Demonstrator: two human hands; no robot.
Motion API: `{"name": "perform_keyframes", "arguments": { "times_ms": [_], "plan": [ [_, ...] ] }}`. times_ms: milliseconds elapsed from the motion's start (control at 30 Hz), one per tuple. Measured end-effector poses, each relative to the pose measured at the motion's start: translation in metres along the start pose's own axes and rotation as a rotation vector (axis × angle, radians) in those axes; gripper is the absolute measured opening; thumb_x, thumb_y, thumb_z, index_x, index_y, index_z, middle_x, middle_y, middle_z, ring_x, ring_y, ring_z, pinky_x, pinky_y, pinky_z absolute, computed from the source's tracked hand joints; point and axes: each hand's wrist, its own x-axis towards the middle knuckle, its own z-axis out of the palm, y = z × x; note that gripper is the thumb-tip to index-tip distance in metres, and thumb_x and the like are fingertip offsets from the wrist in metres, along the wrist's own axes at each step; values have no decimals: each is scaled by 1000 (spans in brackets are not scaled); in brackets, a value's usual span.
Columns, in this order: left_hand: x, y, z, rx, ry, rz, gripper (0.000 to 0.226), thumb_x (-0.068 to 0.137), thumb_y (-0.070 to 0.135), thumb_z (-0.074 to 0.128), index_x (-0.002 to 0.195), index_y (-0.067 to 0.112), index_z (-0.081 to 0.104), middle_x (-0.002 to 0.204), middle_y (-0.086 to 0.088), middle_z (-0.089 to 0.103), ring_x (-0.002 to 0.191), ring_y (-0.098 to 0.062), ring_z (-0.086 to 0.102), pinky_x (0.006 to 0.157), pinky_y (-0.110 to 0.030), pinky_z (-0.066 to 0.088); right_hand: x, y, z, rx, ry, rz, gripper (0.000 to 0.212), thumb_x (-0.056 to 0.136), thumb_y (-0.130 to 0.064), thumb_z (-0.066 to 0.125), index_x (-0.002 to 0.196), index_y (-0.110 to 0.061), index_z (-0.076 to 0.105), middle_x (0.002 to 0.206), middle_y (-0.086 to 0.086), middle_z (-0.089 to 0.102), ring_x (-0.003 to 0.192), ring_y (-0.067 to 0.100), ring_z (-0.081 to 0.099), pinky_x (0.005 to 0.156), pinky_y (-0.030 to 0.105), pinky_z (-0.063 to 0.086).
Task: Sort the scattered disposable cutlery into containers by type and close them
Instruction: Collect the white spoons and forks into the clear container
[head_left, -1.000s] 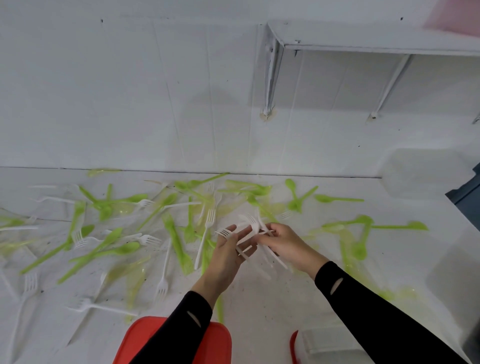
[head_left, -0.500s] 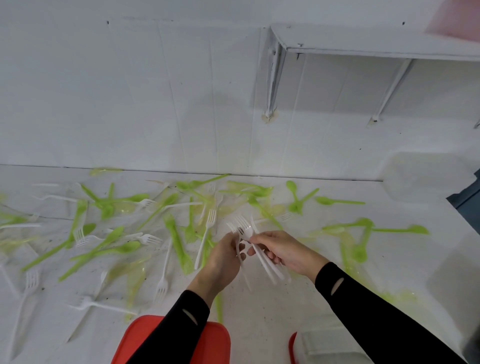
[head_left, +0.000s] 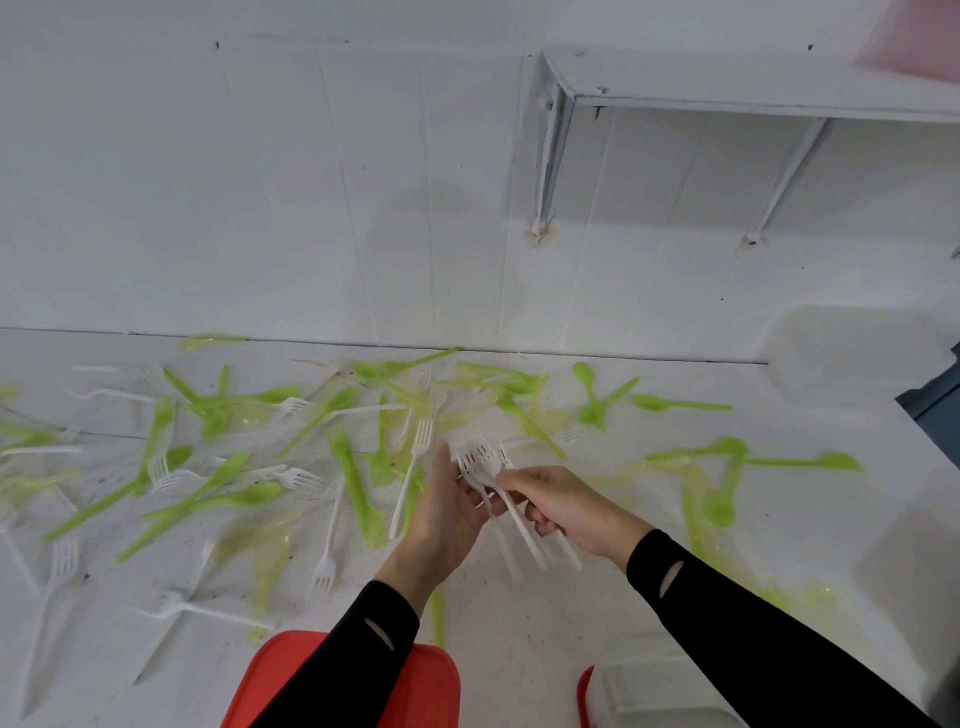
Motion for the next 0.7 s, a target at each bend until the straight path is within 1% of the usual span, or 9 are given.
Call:
{"name": "perform_keyframes", "arguments": {
  "times_ms": [67,133,167,267,367,467,533,600,700],
  "plan": [
    [-1,-5,-1,83,-35,22,46,107,30,32,121,-6,58,118,-25,64,108,-34,65,98,-45,50,1,3,-1,-17,-34,-25,30,90,-41,64,92,-11,66,80,8,56,49,10,23,47,23,21],
    [2,-8,-4,72,-1,39,35,106,15,35,116,-8,59,116,-28,61,103,-32,66,94,-41,53,2,6,0,-34,-42,-31,32,92,-43,64,92,-11,60,79,9,34,48,10,21,46,24,18],
    [3,-8,-5,52,31,45,33,105,13,35,115,-8,59,115,-29,60,101,-31,66,93,-42,53,2,5,1,-50,-20,-21,34,94,-44,60,94,-10,59,80,9,33,48,9,22,46,23,19],
    [7,-7,-8,-61,160,62,28,104,9,37,117,-3,59,111,-24,63,99,-27,67,92,-41,54,4,1,0,-22,58,45,37,100,-46,43,109,-14,60,94,4,53,50,9,29,45,21,26],
    [6,-6,-5,-72,222,45,22,104,8,39,103,2,60,86,-15,65,75,-18,67,68,-27,58,5,1,1,-14,39,41,31,100,-38,43,108,-15,61,93,0,53,53,9,31,46,21,28],
    [5,-7,-3,-37,273,7,21,103,11,41,92,4,57,65,-7,53,52,-12,51,50,-21,47,4,9,7,-159,-10,-49,29,103,-35,44,120,-23,63,96,-6,57,59,4,43,56,20,39],
    [8,-7,-5,-37,294,-5,19,103,17,42,98,5,56,64,-4,45,51,-11,44,49,-22,41,5,11,9,-172,38,-103,26,102,-31,49,123,-27,62,94,-10,60,63,-4,51,60,19,43],
    [9,-8,-6,-8,289,6,24,103,28,47,106,6,56,67,-2,44,54,-10,44,52,-21,43,7,10,7,-122,91,-167,19,100,-27,54,116,-30,63,92,-7,60,63,-1,51,59,20,43],
    [6,-9,-5,-36,259,41,21,101,21,53,106,1,56,79,-6,58,63,-12,62,57,-20,53,9,7,5,-24,143,-228,10,99,-22,56,103,-27,63,90,-1,62,60,7,47,54,23,42]
  ]
}}
